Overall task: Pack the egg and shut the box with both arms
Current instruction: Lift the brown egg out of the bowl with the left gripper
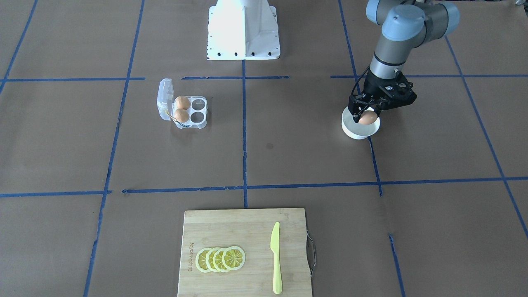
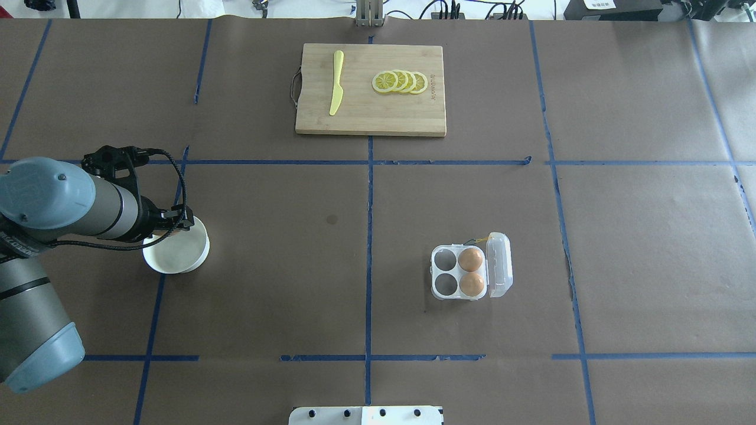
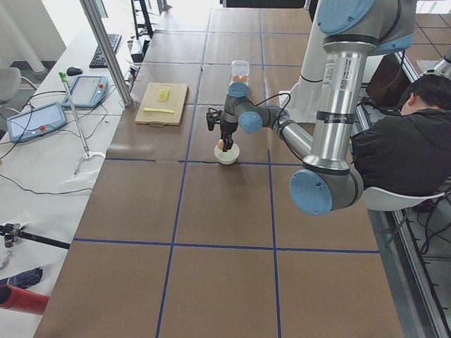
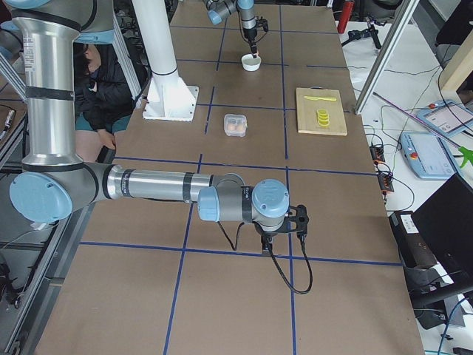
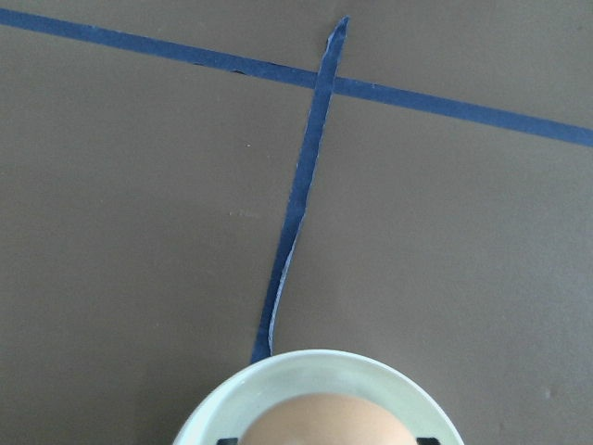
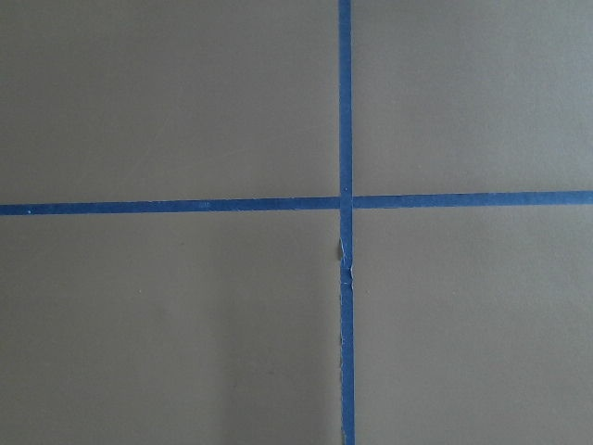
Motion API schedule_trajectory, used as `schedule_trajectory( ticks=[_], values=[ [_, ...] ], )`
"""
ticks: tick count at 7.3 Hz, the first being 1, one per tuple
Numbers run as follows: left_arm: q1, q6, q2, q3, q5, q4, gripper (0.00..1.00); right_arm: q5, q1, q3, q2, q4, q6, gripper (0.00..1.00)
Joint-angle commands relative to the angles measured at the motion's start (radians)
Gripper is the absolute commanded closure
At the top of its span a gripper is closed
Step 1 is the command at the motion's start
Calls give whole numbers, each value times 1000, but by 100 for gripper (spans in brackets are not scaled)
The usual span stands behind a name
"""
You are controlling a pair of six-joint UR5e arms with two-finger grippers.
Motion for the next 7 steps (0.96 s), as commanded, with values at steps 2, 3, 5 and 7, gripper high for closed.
schedule_trajectory(
  ticks=[2, 3, 5, 7],
  values=[
    [6, -14, -163, -46, -79, 63, 97, 1, 0, -1, 0, 0, -2, 0],
    [11, -41, -249, -26, -154, 50, 96, 0, 0, -1, 2, 0, -2, 0],
    [41, -185, -435, 122, -194, -120, 97, 0, 0, 3, 0, 2, -2, 0],
    [101, -196, -474, 271, -208, -404, 98, 27, 0, 2, -9, 3, -5, 0]
  ],
)
